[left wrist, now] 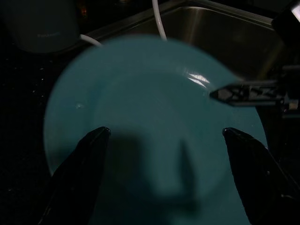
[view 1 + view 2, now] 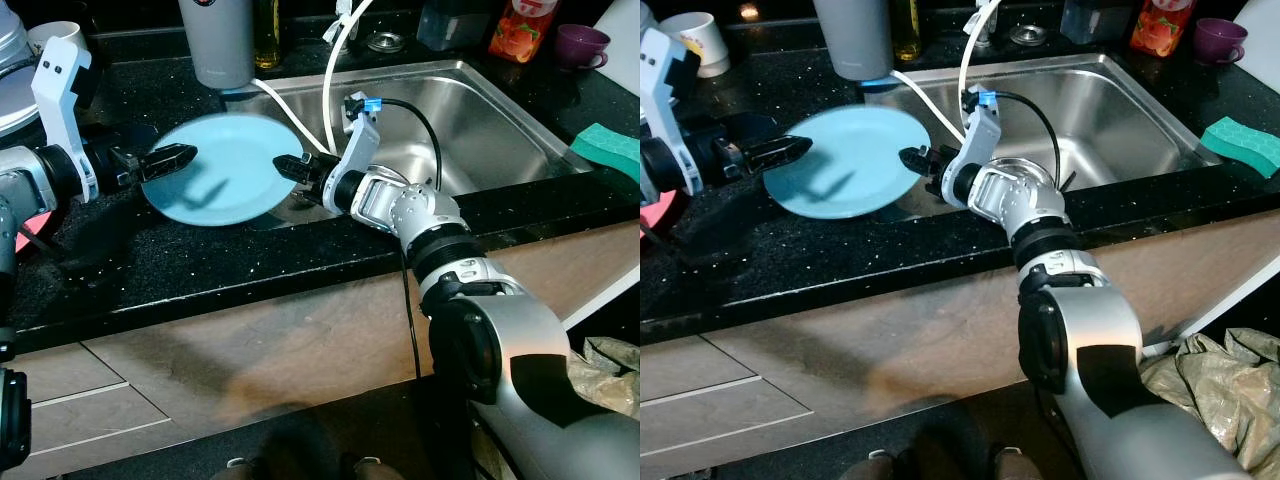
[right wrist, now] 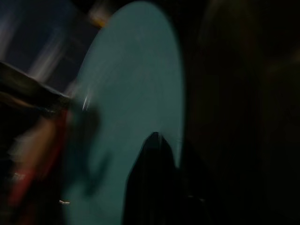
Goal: Kitchen organization
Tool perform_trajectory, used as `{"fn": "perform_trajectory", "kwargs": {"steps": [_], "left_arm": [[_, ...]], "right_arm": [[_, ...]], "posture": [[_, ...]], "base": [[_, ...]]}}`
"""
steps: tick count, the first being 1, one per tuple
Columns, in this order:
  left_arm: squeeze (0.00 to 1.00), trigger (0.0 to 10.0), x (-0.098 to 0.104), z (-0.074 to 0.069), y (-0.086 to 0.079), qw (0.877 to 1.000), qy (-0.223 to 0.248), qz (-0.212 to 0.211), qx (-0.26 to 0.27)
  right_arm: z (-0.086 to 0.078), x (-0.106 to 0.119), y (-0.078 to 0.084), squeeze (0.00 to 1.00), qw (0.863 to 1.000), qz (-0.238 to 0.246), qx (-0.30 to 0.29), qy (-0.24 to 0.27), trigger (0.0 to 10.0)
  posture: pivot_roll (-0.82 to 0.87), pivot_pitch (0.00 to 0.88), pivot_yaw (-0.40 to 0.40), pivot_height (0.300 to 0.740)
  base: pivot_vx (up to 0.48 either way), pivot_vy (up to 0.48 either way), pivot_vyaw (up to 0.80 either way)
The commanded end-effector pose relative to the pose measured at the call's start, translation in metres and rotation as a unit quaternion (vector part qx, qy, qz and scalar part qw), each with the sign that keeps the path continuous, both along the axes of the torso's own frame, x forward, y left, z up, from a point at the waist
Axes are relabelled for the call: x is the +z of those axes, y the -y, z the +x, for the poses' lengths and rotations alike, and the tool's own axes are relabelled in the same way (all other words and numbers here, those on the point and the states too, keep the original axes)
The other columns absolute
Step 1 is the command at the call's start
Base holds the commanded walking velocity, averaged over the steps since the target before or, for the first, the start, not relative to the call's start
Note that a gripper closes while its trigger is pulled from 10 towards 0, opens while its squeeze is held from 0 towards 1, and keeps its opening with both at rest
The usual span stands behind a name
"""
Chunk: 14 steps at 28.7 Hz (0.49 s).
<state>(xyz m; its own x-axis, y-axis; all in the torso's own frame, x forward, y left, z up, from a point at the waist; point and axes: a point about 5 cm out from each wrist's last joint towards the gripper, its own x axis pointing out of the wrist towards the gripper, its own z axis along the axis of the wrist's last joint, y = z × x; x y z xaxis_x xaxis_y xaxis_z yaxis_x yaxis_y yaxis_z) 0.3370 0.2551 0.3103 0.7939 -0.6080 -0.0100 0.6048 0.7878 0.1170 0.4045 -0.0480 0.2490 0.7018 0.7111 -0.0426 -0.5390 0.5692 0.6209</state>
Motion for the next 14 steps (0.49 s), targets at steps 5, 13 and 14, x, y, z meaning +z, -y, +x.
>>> {"fn": "perform_trajectory", "kwargs": {"steps": [5, 13, 14], "left_arm": [[0.0, 10.0, 0.006, 0.001, 0.006, 1.0, 0.016, -0.01, 0.001], [0.0, 10.0, 0.022, 0.01, 0.022, 0.994, 0.081, -0.061, 0.029], [0.0, 10.0, 0.024, 0.014, 0.026, 0.992, 0.09, -0.072, 0.046]], "right_arm": [[0.003, 0.001, 0.008, 0.0, 1.0, 0.019, -0.025, -0.005, 0.0], [0.019, 0.022, 0.053, 0.0, 0.976, 0.083, -0.198, 0.027, 0.0], [0.022, 0.034, 0.077, 0.0, 0.952, 0.13, -0.274, 0.043, 0.0]], "posture": [[0.05, 0.142, -0.032, 0.74], [0.05, 0.146, -0.034, 0.74], [0.05, 0.146, -0.032, 0.74]], "base": [[0.0, 0.0, 0.0], [0.0, 0.0, 0.0], [0.0, 0.0, 0.0]]}}
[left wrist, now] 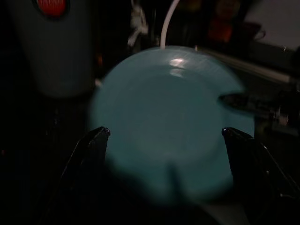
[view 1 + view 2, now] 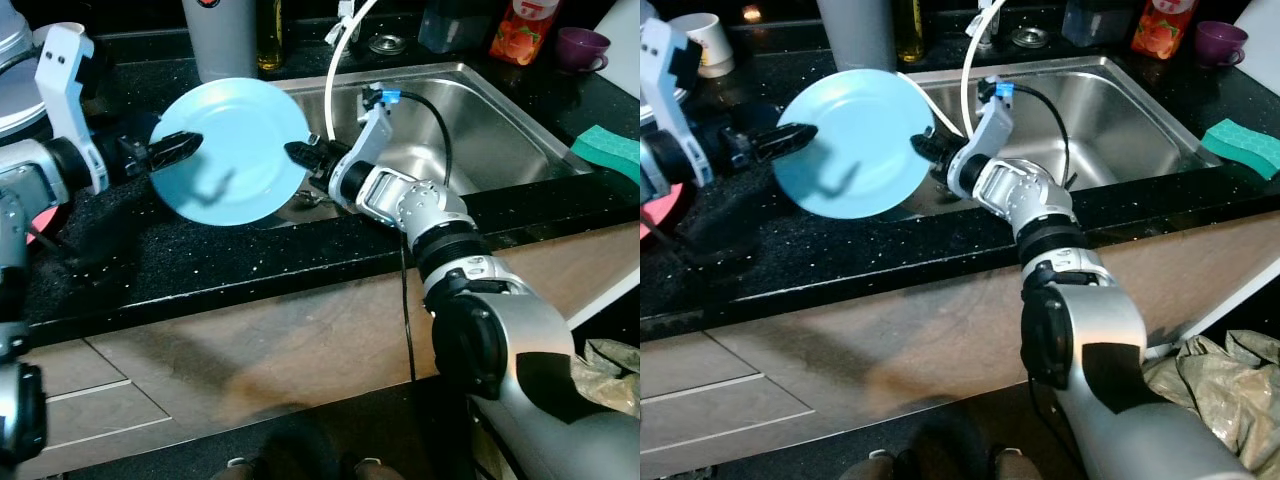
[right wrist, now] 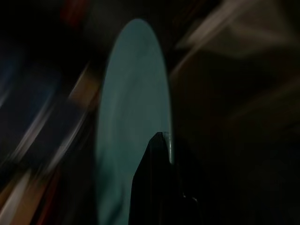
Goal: Kitchen organization
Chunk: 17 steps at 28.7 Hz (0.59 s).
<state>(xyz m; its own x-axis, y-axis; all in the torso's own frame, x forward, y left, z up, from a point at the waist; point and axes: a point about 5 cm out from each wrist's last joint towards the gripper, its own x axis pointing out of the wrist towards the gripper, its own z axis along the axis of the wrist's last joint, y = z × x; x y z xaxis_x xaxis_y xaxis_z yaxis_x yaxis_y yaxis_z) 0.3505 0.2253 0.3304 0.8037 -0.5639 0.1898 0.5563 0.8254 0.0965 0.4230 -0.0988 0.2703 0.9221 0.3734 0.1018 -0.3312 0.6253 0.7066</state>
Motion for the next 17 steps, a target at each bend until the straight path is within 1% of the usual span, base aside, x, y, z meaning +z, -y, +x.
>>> {"fn": "perform_trajectory", "kwargs": {"steps": [1, 2, 3, 4, 5, 6, 7, 8, 9, 10, 12, 13, 14, 17], "left_arm": [[0.0, 10.0, 0.003, 0.003, -0.002, 0.999, 0.016, -0.008, 0.032], [0.0, 10.0, 0.002, 0.005, 0.001, 0.999, 0.018, -0.01, 0.036], [0.0, 10.0, -0.002, 0.009, 0.009, 0.999, 0.018, 0.0, 0.038], [0.0, 10.0, -0.003, 0.01, 0.012, 0.999, 0.018, 0.005, 0.038], [0.0, 10.0, -0.006, 0.012, 0.019, 0.999, 0.015, 0.007, 0.033], [0.0, 10.0, -0.006, 0.012, 0.019, 0.999, 0.015, 0.007, 0.033], [0.0, 10.0, -0.009, 0.013, 0.024, 0.999, 0.014, 0.018, 0.026], [0.0, 10.0, -0.014, 0.015, 0.033, 0.999, 0.012, 0.036, 0.015], [0.0, 10.0, -0.014, 0.015, 0.033, 0.999, 0.012, 0.036, 0.015], [0.0, 10.0, -0.017, 0.017, 0.039, 0.999, 0.009, 0.05, 0.008], [0.0, 10.0, -0.02, 0.019, 0.045, 0.998, 0.007, 0.059, 0.002], [0.0, 10.0, -0.022, 0.02, 0.049, 0.998, 0.005, 0.062, -0.002], [0.0, 10.0, -0.022, 0.02, 0.049, 0.998, 0.005, 0.062, -0.002], [0.0, 10.0, -0.03, 0.027, 0.059, 0.998, -0.007, 0.067, -0.007]], "right_arm": [[0.004, 0.016, 0.033, 0.0, 0.994, 0.051, -0.097, 0.022, 0.0], [0.004, 0.02, 0.038, 0.0, 0.993, 0.035, -0.109, 0.034, 0.0], [0.004, 0.025, 0.045, 0.0, 0.99, 0.002, -0.128, 0.055, 0.0], [0.004, 0.026, 0.046, 0.0, 0.989, -0.004, -0.135, 0.059, 0.0], [0.003, 0.028, 0.049, 0.0, 0.987, -0.011, -0.149, 0.066, 0.0], [0.003, 0.028, 0.049, 0.0, 0.987, -0.011, -0.149, 0.066, 0.0], [0.003, 0.029, 0.052, 0.0, 0.983, -0.035, -0.164, 0.075, 0.0], [0.002, 0.03, 0.055, 0.0, 0.974, -0.091, -0.186, 0.094, 0.0], [0.002, 0.03, 0.055, 0.0, 0.974, -0.091, -0.186, 0.094, 0.0], [0.001, 0.03, 0.055, 0.0, 0.966, -0.136, -0.193, 0.108, 0.0], [0.001, 0.029, 0.051, 0.0, 0.958, -0.176, -0.191, 0.118, 0.0], [0.001, 0.027, 0.049, 0.0, 0.952, -0.203, -0.19, 0.125, 0.0], [0.001, 0.027, 0.049, 0.0, 0.952, -0.203, -0.19, 0.125, 0.0], [0.001, 0.019, 0.039, 0.0, 0.934, -0.274, -0.184, 0.139, 0.0]], "posture": [[0.05, 0.146, -0.032, 0.74], [0.05, 0.147, -0.033, 0.74], [0.05, 0.148, -0.033, 0.74], [0.05, 0.148, -0.033, 0.74], [0.05, 0.148, -0.032, 0.74], [0.05, 0.148, -0.032, 0.74], [0.05, 0.147, -0.031, 0.74], [0.05, 0.147, -0.029, 0.74], [0.05, 0.147, -0.029, 0.74], [0.05, 0.148, -0.029, 0.74], [0.05, 0.149, -0.027, 0.74], [0.05, 0.149, -0.027, 0.74], [0.05, 0.149, -0.027, 0.74], [0.04, 0.15, -0.021, 0.74]], "base": [[0.0, 0.0, 0.0], [0.0, 0.0, 0.0], [0.0, 0.0, 0.0], [0.0, 0.0, 0.0], [0.0, 0.0, 0.0], [0.0, 0.0, 0.0], [0.0, 0.0, 0.0], [0.0, 0.0, 0.0], [0.0, 0.0, 0.0], [0.0, 0.0, 0.0], [0.0, 0.0, 0.0], [0.0, 0.0, 0.0], [0.0, 0.0, 0.0], [0.0, 0.0, 0.0]]}}
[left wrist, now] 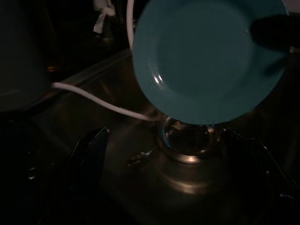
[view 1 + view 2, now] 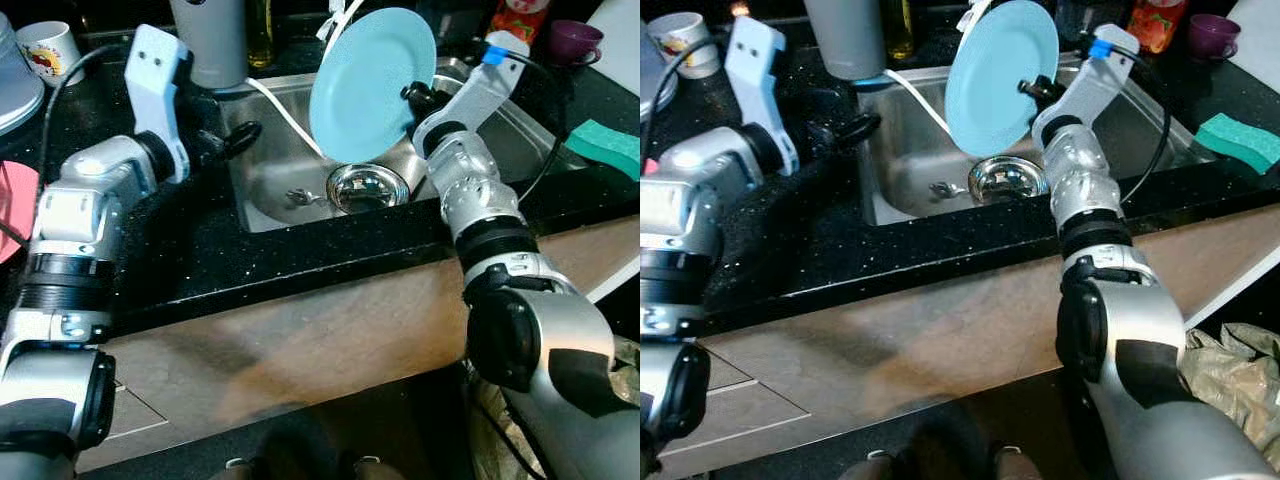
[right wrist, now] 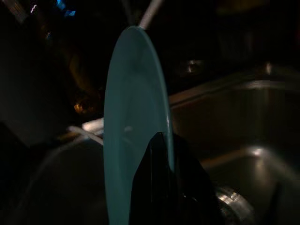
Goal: Kitchen organization
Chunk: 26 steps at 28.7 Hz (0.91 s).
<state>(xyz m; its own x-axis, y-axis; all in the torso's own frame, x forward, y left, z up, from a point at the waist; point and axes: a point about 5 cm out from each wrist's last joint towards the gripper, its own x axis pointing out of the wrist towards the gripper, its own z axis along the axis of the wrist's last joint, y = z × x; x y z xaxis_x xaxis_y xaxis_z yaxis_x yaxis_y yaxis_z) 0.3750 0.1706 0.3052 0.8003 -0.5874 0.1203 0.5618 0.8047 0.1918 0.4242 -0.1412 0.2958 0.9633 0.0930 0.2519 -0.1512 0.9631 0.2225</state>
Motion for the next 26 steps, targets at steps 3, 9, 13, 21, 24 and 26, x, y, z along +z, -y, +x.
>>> {"fn": "perform_trajectory", "kwargs": {"steps": [3, 9, 13, 21, 24, 26], "left_arm": [[0.0, 10.0, -0.015, 0.007, 0.012, 0.999, -0.017, 0.051, -0.002], [0.0, 10.0, -0.024, 0.009, 0.022, 0.997, -0.028, 0.068, -0.019], [0.0, 10.0, -0.03, 0.01, 0.026, 0.996, -0.034, 0.079, -0.027], [0.0, 10.0, -0.045, 0.012, 0.03, 0.99, -0.041, 0.133, -0.037], [0.0, 10.0, -0.05, 0.012, 0.029, 0.985, -0.041, 0.165, -0.033], [0.0, 10.0, -0.053, 0.012, 0.027, 0.982, -0.044, 0.181, -0.024]], "right_arm": [[-0.001, -0.016, -0.013, 0.0, 0.995, -0.096, 0.006, -0.001, 0.0], [-0.002, -0.026, -0.023, 0.0, 0.991, -0.131, 0.026, -0.014, 0.0], [-0.002, -0.035, -0.03, 0.0, 0.987, -0.151, 0.05, -0.034, 0.0], [-0.004, -0.045, -0.044, 0.0, 0.973, -0.205, 0.092, -0.048, 0.0], [-0.004, -0.049, -0.049, 0.0, 0.967, -0.225, 0.105, -0.055, 0.0], [-0.005, -0.052, -0.052, 0.0, 0.964, -0.234, 0.114, -0.062, 0.0]], "posture": [[0.04, 0.151, -0.013, 0.74], [0.04, 0.154, -0.01, 0.74], [0.04, 0.155, -0.008, 0.74], [0.04, 0.155, -0.007, 0.74], [0.04, 0.156, -0.006, 0.74], [0.05, 0.156, -0.006, 0.74]], "base": [[0.0, 0.0, 0.0], [0.0, 0.0, 0.0], [0.0, 0.0, 0.0], [0.0, 0.0, 0.0], [0.0, 0.0, 0.0], [0.0, 0.0, 0.0]]}}
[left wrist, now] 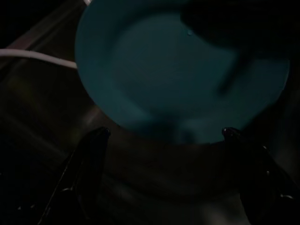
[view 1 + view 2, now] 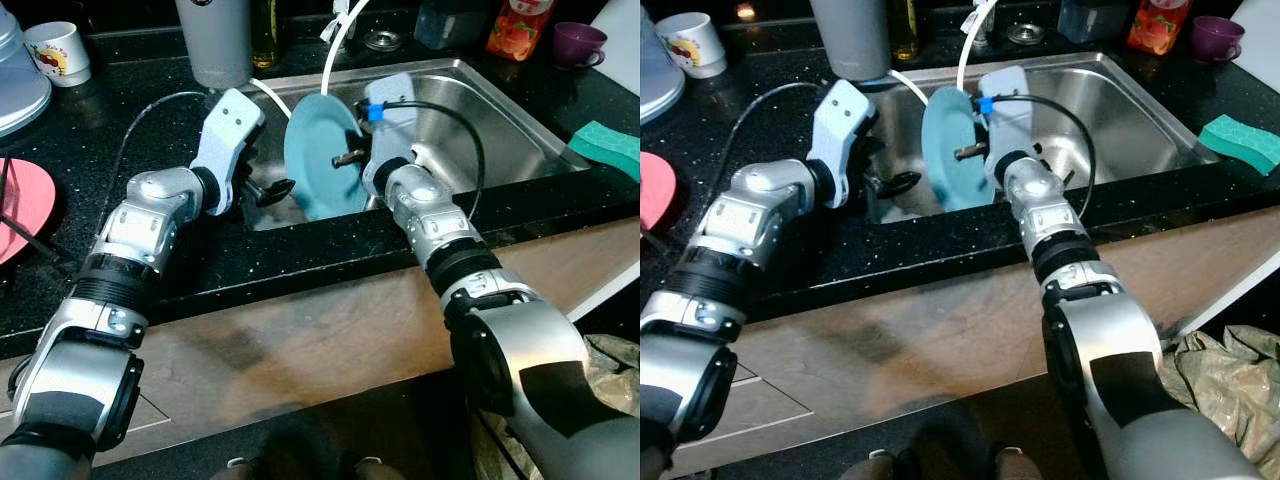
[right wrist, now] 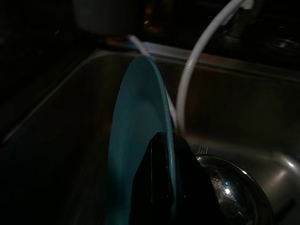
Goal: Kitchen organization
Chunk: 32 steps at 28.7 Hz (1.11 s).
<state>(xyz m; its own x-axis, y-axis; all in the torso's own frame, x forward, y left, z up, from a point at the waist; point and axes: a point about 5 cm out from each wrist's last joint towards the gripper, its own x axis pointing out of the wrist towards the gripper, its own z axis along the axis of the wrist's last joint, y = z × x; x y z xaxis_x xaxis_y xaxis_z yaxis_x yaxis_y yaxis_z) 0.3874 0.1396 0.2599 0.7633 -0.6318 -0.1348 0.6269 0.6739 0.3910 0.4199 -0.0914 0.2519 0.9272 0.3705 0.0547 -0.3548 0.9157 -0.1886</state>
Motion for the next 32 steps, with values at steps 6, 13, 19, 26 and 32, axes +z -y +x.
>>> {"fn": "perform_trajectory", "kwargs": {"steps": [6, 13, 19, 26, 32], "left_arm": [[0.0, 10.0, -0.014, 0.004, -0.004, 0.999, -0.022, 0.009, 0.026], [0.0, 10.0, -0.033, 0.013, 0.001, 0.997, -0.044, 0.038, 0.049], [0.0, 10.0, -0.038, 0.015, 0.002, 0.996, -0.046, 0.054, 0.053], [0.0, 10.0, -0.037, 0.018, 0.003, 0.995, -0.037, 0.074, 0.057], [0.0, 10.0, -0.032, 0.02, 0.003, 0.995, -0.027, 0.074, 0.057]], "right_arm": [[-0.003, -0.023, -0.012, 0.0, 0.999, -0.03, 0.017, -0.04, 0.7], [-0.006, -0.038, -0.019, 0.0, 0.996, -0.061, 0.018, -0.062, 1.3], [-0.005, -0.038, -0.018, 0.0, 0.996, -0.061, 0.01, -0.064, 1.2], [-0.004, -0.033, -0.019, 0.0, 0.995, -0.077, 0.01, -0.063, 10.0], [-0.004, -0.032, -0.019, 0.0, 0.994, -0.088, 0.012, -0.064, 10.0]], "posture": [[0.05, 0.154, -0.007, 0.74], [0.05, 0.145, -0.014, 0.74], [0.05, 0.14, -0.012, 0.74], [0.04, 0.138, -0.014, 0.74], [0.04, 0.138, -0.015, 0.74]], "base": [[0.0, 0.0, 0.0], [0.0, 0.0, 0.0], [0.0, 0.0, 0.0], [0.0, 0.0, 0.0], [0.0, 0.0, 0.0]]}}
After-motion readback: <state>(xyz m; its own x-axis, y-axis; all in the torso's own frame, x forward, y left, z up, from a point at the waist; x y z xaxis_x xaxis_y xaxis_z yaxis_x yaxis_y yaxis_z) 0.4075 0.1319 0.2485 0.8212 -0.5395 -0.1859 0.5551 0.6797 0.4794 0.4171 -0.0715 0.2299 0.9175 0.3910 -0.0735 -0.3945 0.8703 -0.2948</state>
